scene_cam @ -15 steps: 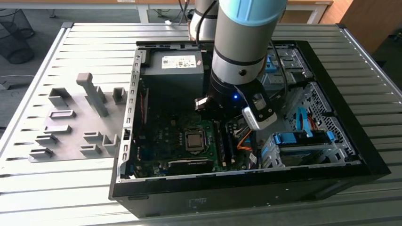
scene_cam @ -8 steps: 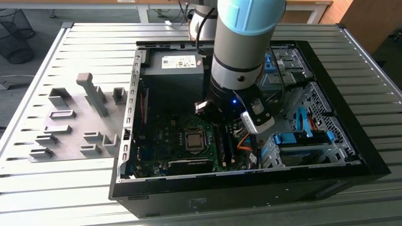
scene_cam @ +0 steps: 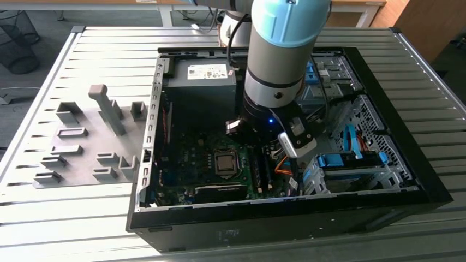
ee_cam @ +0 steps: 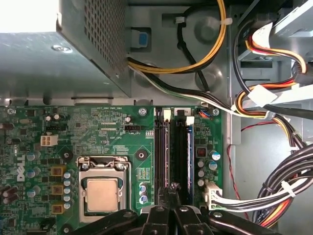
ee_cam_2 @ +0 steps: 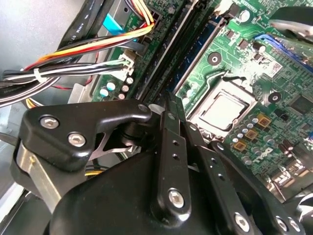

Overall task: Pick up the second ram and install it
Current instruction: 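Press down the second ram until it locks into place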

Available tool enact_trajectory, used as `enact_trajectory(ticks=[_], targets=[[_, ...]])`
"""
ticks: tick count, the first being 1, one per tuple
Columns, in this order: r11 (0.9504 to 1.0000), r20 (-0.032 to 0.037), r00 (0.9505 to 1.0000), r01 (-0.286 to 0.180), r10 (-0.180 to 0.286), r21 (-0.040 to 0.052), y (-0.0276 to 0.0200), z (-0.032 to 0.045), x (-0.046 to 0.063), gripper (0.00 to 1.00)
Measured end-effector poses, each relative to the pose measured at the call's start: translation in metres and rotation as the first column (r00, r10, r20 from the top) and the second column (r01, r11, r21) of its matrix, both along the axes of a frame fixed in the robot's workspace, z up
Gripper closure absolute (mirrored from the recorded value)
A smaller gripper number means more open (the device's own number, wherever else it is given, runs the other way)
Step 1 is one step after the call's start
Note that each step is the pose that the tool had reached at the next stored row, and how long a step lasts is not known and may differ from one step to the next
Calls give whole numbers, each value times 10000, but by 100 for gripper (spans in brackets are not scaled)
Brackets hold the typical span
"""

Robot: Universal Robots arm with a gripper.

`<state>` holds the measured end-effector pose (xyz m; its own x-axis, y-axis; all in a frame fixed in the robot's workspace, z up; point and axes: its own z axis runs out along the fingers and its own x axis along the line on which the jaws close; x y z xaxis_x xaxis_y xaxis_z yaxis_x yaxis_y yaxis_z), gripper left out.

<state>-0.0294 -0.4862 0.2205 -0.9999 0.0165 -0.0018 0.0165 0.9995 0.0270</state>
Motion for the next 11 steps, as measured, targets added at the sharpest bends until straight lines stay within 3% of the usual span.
enact_trajectory(ticks=[7,11], targets=[[10000,-40,10000,-1,1,-16,0,-61,1,89],[10000,-25,10000,1,0,41,6,-7,2,89]])
